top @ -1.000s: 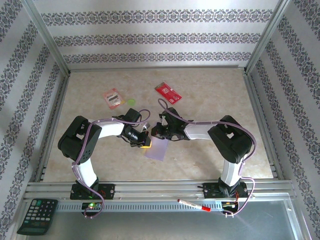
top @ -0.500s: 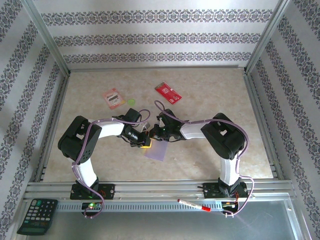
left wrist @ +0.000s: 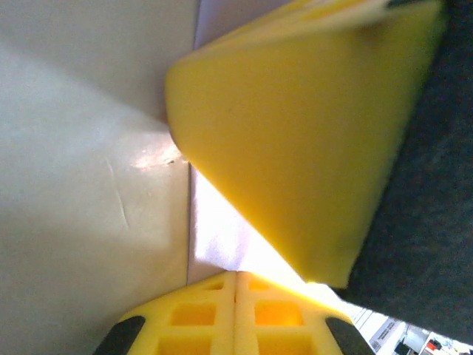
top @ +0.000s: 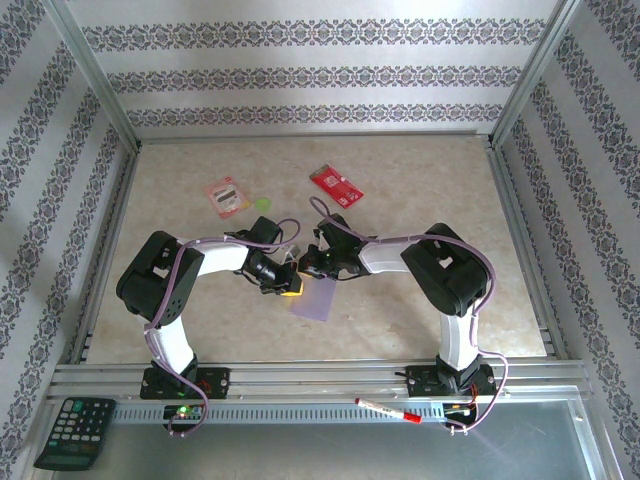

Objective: Fold a paper plane with a square sheet of paper (pick it up from the middle)

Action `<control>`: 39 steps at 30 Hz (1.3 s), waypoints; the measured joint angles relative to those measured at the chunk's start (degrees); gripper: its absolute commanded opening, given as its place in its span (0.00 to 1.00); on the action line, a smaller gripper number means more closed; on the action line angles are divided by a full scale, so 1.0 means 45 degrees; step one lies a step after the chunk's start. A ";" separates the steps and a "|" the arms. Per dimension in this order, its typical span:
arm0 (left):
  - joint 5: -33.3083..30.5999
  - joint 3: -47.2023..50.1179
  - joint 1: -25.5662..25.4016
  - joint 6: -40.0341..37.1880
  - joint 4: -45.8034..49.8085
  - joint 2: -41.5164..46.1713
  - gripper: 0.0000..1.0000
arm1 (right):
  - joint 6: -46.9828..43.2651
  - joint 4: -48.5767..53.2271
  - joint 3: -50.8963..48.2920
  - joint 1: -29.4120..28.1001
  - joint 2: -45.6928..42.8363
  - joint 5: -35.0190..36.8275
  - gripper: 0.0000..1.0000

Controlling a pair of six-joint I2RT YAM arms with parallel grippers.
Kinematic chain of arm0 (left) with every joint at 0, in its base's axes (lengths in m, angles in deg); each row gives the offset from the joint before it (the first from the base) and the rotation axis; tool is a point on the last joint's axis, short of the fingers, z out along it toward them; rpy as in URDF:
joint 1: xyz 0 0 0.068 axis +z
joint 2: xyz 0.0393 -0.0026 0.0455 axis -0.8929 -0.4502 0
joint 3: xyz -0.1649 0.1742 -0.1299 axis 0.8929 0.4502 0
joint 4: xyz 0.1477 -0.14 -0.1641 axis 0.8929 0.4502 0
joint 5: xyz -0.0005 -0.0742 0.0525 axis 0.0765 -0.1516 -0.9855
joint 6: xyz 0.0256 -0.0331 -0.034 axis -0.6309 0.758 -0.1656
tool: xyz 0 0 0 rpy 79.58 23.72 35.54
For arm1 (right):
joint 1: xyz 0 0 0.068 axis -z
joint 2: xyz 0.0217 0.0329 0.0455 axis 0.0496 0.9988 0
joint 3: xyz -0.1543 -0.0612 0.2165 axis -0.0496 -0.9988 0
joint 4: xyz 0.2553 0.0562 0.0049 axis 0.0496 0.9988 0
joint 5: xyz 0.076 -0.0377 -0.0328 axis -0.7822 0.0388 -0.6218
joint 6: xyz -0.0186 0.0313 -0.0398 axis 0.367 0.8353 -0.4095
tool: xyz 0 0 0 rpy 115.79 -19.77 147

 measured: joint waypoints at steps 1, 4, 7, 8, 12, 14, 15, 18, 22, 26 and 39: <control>0.0000 0.0000 0.0000 0.0000 0.0000 0.0000 0.00 | -0.0005 0.0117 0.0097 0.0049 0.0053 -0.0058 0.00; 0.0000 0.0019 0.0000 0.0000 0.0000 0.0000 0.00 | -0.0024 0.0316 0.0340 0.0189 0.0214 -0.0296 0.00; 0.0000 0.0053 0.0000 0.0000 -0.0005 -0.0005 0.00 | -0.0044 0.0452 0.0612 0.0369 0.0389 -0.0413 0.00; -0.0005 0.0058 0.0000 0.0000 -0.0005 -0.0005 0.00 | -0.0044 0.0461 0.0695 0.0432 0.0447 -0.0408 0.00; 0.0000 0.0083 -0.0005 0.0000 -0.0010 -0.0005 0.00 | -0.0053 0.0476 0.1044 0.0787 0.0690 -0.0359 0.00; 0.0000 0.0083 -0.0005 0.0000 -0.0010 -0.0005 0.00 | -0.0068 0.0491 0.1263 0.1015 0.0845 -0.0369 0.00; 0.0000 0.0083 -0.0005 0.0005 -0.0010 -0.0005 0.00 | -0.0092 0.0525 0.1336 0.1073 0.0889 -0.0369 0.00; -0.0005 0.0083 -0.0005 0.0005 -0.0010 -0.0005 0.00 | -0.0194 0.0782 0.1583 0.1185 0.1020 -0.0423 0.00; 0.0000 0.0083 -0.0005 0.0005 -0.0010 -0.0015 0.00 | -0.0364 0.1243 0.1909 0.1243 0.1141 -0.0539 0.00; -0.0005 0.0083 -0.0010 0.0005 -0.0010 -0.0015 0.00 | -0.0423 0.1763 0.2273 0.1331 0.1287 -0.0690 0.00; -0.0005 0.0083 -0.0015 0.0005 -0.0010 -0.0039 0.00 | -0.0539 0.3211 0.3585 0.1734 0.1889 -0.1030 0.00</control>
